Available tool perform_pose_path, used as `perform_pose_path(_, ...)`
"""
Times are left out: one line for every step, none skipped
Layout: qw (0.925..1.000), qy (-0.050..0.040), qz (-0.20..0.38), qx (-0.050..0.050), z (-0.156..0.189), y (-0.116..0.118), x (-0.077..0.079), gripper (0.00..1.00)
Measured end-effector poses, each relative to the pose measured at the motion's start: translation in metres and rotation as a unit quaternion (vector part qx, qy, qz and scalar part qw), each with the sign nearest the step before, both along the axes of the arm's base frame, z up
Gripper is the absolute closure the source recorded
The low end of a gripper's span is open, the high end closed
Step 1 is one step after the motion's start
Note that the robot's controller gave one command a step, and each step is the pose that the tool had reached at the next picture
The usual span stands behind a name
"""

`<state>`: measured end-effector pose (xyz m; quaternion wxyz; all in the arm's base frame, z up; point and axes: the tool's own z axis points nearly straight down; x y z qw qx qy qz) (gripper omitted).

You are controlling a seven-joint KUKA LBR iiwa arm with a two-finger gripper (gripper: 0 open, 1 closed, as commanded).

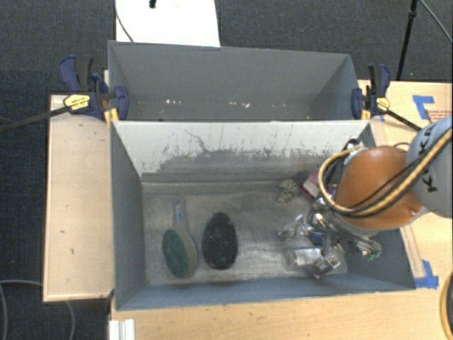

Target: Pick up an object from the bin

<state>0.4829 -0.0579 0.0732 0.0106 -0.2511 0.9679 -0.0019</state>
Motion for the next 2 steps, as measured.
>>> perform_pose_path(0.9988, 0.0022, -0.049, 0.001, -0.0004, -0.0045, 0.0013, 0.00)
perform_pose_path(0.9988, 0.0031, -0.050, 0.001, -0.0001, -0.0045, 0.0009, 1.00)
